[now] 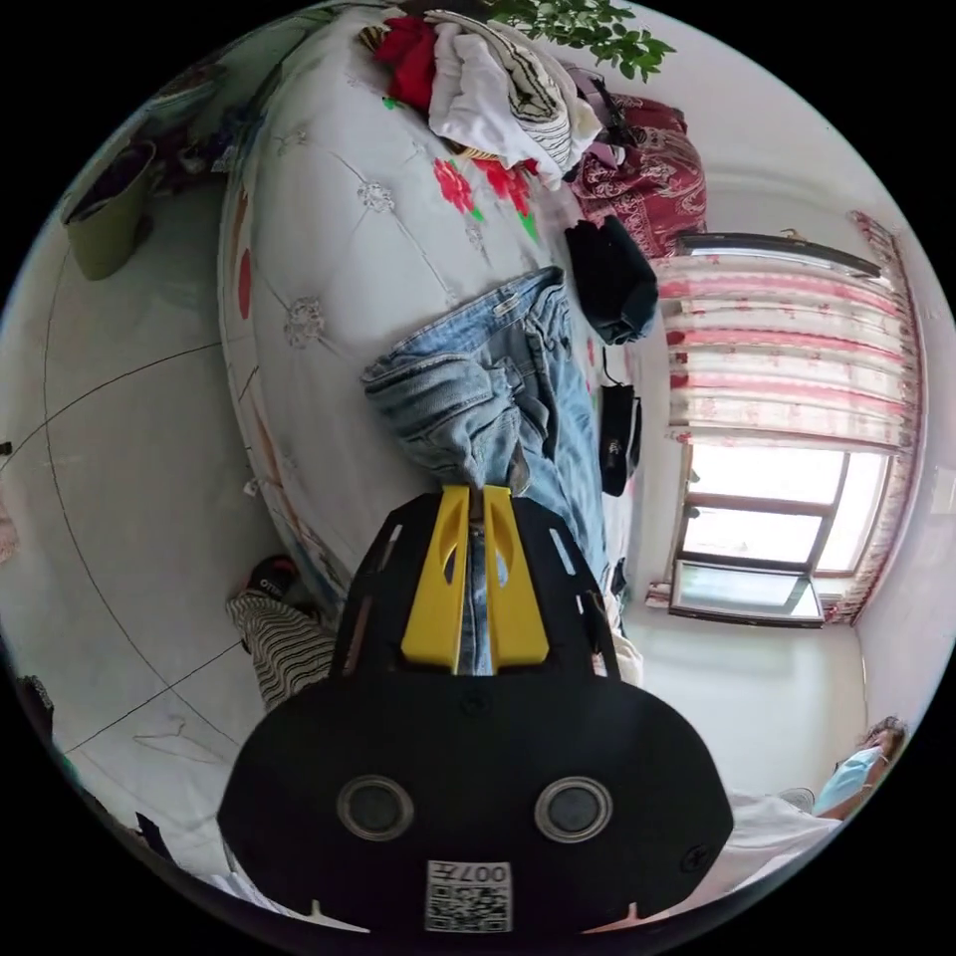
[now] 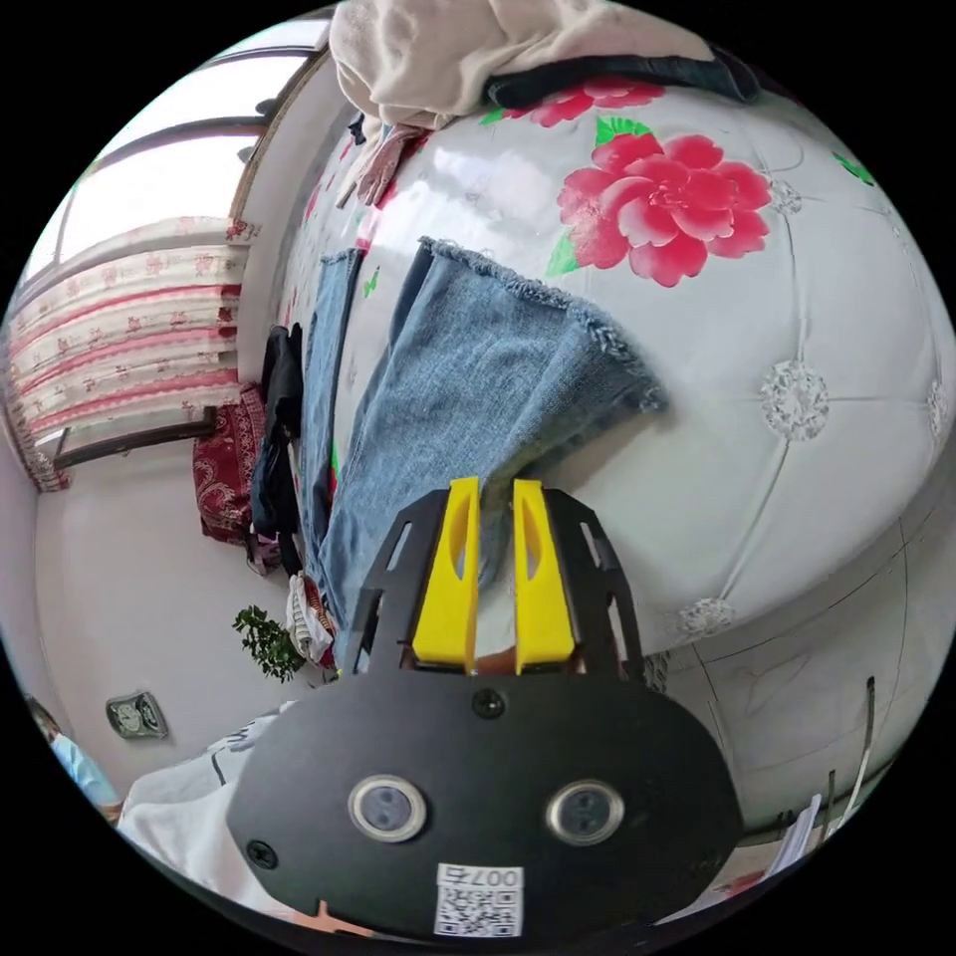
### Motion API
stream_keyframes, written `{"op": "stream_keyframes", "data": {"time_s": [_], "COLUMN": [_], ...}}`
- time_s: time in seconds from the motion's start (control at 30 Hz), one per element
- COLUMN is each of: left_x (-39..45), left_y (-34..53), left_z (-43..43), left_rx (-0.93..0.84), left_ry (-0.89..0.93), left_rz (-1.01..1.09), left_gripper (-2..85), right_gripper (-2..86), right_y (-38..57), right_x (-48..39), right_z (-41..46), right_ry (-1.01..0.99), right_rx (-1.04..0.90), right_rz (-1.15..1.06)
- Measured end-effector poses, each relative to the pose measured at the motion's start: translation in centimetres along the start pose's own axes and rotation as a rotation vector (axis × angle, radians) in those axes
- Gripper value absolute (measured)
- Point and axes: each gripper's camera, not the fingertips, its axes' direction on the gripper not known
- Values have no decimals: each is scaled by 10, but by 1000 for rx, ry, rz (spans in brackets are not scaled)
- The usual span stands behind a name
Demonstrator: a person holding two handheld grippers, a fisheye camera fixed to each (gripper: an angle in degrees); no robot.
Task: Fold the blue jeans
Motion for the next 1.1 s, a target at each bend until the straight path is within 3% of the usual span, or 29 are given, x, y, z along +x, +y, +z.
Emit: {"op": "stream_keyframes", "data": {"time_s": [0.2,0.4,0.5,0.63,0.8,1.0,1.1], "left_x": [28,86,98,93,133,220,232], "left_y": [3,-1,1,-3,-37,-139,-183], "left_z": [-38,-77,-80,-58,-14,121,205], "left_rx": [73,127,137,149,181,169,121], "left_ry": [247,308,214,215,198,99,-16], "left_rz": [84,275,342,260,240,345,303], "left_gripper": [-8,-9,-9,-9,-7,36,65], "right_gripper": [0,-3,-3,-2,-1,6,15], "right_y": [8,32,45,50,19,-91,-129], "right_x": [-72,-157,-151,-138,-200,-318,-346], "right_z": [-59,-111,-107,-88,-55,52,133], "right_ry": [-410,-533,-520,-518,-386,-157,-34], "right_rx": [142,247,276,267,253,310,216], "right_rz": [-270,-561,-523,-433,-460,-490,-496]}}
